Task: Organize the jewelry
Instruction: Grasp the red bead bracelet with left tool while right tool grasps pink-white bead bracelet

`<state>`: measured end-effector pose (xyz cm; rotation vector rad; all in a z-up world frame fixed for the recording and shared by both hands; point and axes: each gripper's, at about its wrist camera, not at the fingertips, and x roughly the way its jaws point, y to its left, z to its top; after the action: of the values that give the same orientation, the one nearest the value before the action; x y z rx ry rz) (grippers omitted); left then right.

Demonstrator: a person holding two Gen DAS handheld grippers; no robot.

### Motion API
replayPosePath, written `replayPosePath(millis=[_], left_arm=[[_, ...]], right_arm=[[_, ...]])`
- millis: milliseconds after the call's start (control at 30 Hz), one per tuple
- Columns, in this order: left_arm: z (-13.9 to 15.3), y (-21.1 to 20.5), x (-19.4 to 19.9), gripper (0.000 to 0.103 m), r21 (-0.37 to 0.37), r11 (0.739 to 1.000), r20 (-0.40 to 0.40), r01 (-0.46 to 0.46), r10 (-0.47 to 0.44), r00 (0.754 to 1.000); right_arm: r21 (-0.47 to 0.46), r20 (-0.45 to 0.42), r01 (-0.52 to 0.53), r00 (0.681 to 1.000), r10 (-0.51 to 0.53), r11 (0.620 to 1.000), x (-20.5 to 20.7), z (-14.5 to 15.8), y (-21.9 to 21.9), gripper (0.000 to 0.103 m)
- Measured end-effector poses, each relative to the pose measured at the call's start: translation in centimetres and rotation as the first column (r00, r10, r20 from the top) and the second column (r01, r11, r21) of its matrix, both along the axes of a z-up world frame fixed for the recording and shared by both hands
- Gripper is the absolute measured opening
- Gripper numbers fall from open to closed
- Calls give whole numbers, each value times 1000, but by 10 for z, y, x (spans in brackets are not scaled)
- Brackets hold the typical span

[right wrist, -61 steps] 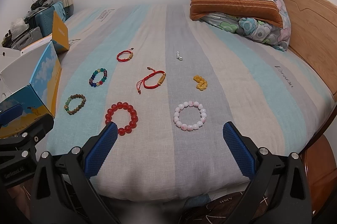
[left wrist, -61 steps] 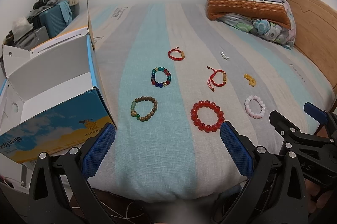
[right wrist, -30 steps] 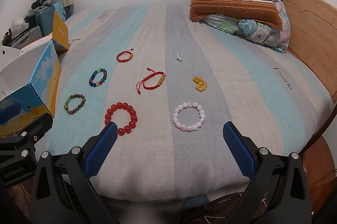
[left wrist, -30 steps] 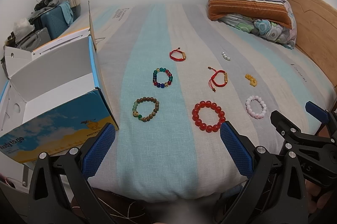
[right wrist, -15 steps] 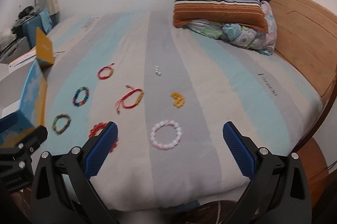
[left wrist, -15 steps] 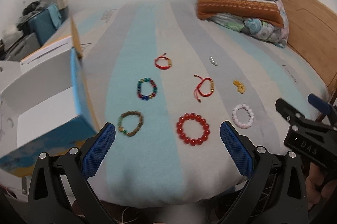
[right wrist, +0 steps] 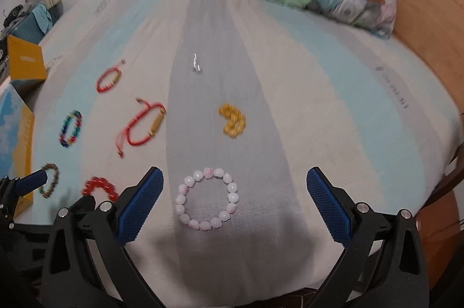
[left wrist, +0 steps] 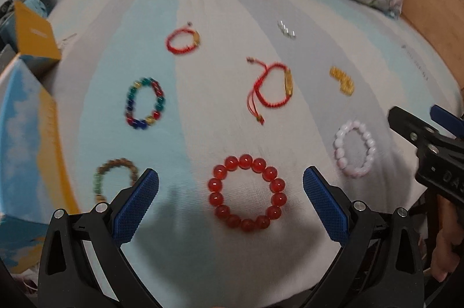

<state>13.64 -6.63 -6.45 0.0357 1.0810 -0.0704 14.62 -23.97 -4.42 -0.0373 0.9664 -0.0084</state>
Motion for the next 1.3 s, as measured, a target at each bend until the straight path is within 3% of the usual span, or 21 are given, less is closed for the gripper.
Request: replayPosePath(millis=[167,233,467,600,733,800,867,1200,1233,1267,1300], left_arm=[[-25,-1,10,97,-9,1000,-41,5,-6,999],[-32,-2,13,97,-20,1000,-54,7,-8,999],[-48,-3,16,88,-14,1000,-88,17,-18,996],[-47,0,15,74,-19,1000,-83,15,-16,996],[-45,0,10,51,-30,999,-79,24,-26,997],[-43,4,8,35,-52,998,-81,31,-35,996],[-42,8,6,27,-73,997,-80,27,-33,996],[-32,11,2,27,-120,992,-52,28,-35,998],[-30,11,1,25,-120,992,-47,31,-37,998],[-28,10,1,14,-124,992,-43,37,-42,998],[-25,9,0,13,-135,990,-39,47,-53,998]], right_arm=[[23,-105,-1,994,3,1000,20,-43,-2,84],[27,-149,4,989,0,1000,24,-57,-3,75],[23,-187,-4,982,8,1000,26,-76,2,61],[34,-186,-1,983,8,999,22,-74,2,41],[28,-182,9,983,-4,1000,22,-73,-2,20],[39,-178,9,984,-2,999,20,-72,-2,12],[44,-173,9,985,-2,999,21,-70,-3,12],[69,-83,-5,996,11,998,7,-49,3,12],[71,-77,-7,997,13,997,10,-46,1,12],[73,-69,-9,998,14,997,9,-44,1,12],[75,-63,-10,998,14,997,10,-42,0,12]])
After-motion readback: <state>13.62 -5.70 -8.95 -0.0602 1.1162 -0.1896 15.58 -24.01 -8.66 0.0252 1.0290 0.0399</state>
